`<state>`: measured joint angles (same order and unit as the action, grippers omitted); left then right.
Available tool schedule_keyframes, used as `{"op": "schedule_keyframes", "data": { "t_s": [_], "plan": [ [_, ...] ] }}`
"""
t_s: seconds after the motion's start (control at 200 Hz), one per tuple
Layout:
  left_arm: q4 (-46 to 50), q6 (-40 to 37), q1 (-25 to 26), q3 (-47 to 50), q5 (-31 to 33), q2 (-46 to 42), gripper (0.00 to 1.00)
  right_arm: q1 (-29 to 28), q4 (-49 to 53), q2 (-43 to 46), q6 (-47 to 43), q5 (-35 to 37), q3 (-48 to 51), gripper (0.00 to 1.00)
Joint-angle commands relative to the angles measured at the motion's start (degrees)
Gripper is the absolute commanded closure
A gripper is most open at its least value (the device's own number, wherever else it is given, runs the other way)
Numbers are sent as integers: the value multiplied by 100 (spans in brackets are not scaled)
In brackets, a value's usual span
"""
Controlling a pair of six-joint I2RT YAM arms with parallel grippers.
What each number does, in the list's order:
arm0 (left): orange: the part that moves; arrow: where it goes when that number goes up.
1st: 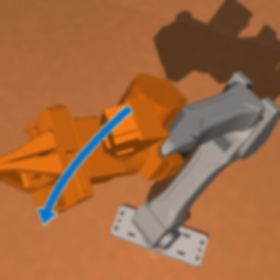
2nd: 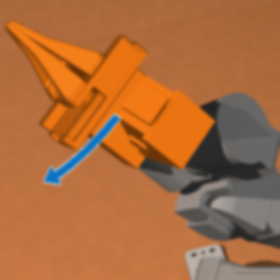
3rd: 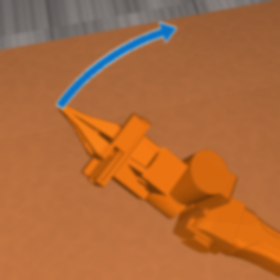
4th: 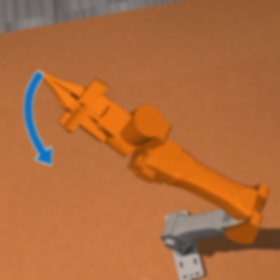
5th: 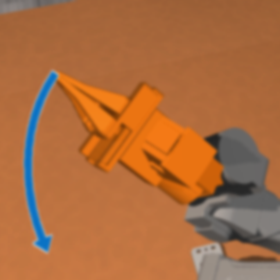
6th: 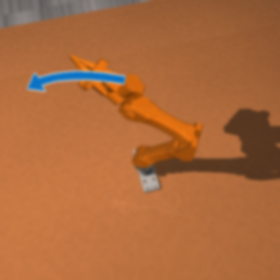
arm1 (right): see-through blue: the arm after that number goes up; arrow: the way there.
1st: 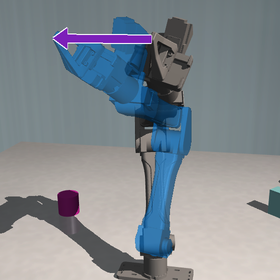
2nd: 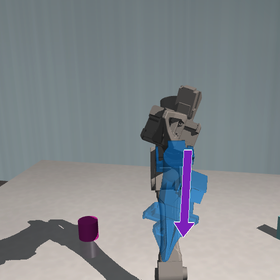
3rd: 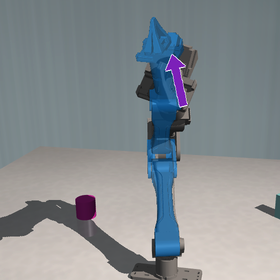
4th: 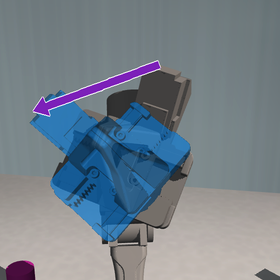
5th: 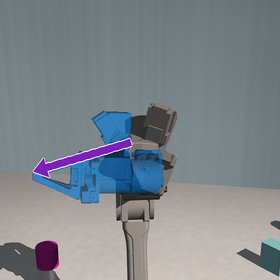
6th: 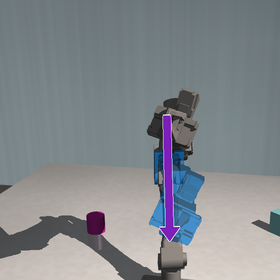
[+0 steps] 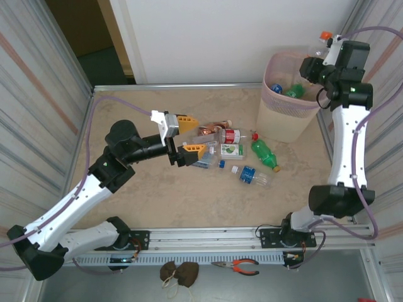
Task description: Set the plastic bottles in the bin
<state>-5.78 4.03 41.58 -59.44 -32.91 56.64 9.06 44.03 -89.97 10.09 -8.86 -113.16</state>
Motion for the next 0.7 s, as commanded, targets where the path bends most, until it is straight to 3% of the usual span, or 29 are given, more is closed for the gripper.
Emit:
{"op": "schedule_keyframes", "data": {
  "t_s": [0.0, 0.441, 0.696],
  "plan": [
    [-63, -99, -45, 78, 32, -71, 18, 43, 995, -406, -1, 512, -536, 53],
    [-235, 102, -53, 343, -84, -70, 19, 43, 2531, -1930, -119, 1566, -2020, 52],
    [-547, 144, -61, 504, -75, -48, 19, 61, 2821, -2337, -103, 1806, -2125, 51]
  ]
}}
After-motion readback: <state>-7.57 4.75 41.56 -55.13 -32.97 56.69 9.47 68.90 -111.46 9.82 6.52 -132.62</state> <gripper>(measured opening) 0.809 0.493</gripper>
